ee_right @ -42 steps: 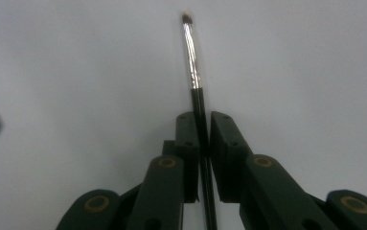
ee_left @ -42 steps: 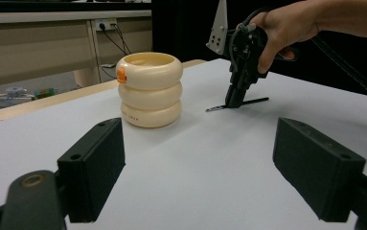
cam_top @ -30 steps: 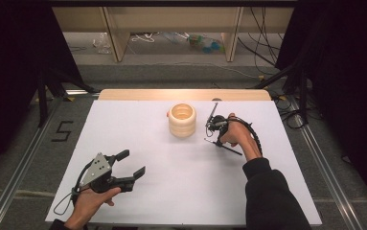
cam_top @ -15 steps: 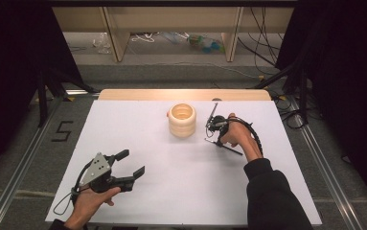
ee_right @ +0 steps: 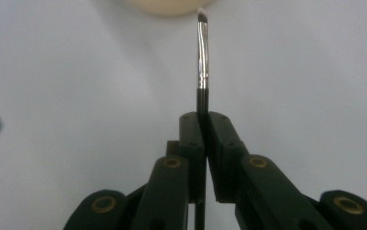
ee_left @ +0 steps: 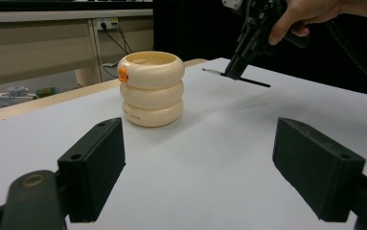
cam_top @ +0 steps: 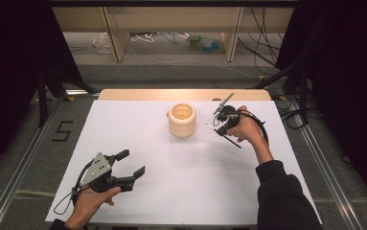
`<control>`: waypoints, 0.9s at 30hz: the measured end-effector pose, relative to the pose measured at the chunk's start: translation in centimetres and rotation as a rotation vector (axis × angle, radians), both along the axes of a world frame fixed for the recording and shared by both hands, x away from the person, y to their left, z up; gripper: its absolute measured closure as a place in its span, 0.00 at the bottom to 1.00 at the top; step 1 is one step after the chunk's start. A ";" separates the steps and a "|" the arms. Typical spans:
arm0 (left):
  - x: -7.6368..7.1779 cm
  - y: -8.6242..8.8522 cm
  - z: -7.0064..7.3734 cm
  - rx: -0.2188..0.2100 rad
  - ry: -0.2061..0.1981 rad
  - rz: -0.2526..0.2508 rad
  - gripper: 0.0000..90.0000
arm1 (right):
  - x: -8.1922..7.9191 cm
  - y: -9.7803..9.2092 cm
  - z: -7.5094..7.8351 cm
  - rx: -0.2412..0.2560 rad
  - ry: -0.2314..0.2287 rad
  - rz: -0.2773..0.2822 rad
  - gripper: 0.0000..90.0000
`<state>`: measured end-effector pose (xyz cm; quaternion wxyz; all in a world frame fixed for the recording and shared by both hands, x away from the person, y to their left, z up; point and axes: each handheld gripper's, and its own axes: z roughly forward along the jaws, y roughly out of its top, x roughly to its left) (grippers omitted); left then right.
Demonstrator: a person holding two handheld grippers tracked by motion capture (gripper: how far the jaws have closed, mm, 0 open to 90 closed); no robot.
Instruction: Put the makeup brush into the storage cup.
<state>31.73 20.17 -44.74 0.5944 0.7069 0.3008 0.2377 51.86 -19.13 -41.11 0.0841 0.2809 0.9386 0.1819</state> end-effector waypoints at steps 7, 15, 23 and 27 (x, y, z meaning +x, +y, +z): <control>0.0 0.0 0.0 -0.005 0.004 0.003 0.21 | -0.2 -0.6 0.9 0.142 -0.152 -0.040 0.95; 0.0 0.0 0.0 -0.003 0.003 0.003 0.21 | -0.7 -1.3 1.4 0.285 -0.262 -0.100 0.95; 0.0 0.0 0.0 -0.003 0.001 0.004 0.21 | -1.0 -1.7 1.5 0.406 -0.336 -0.135 0.95; 0.0 0.0 0.0 -0.003 0.001 0.003 0.21 | -1.2 -1.7 1.5 0.441 -0.367 -0.146 0.95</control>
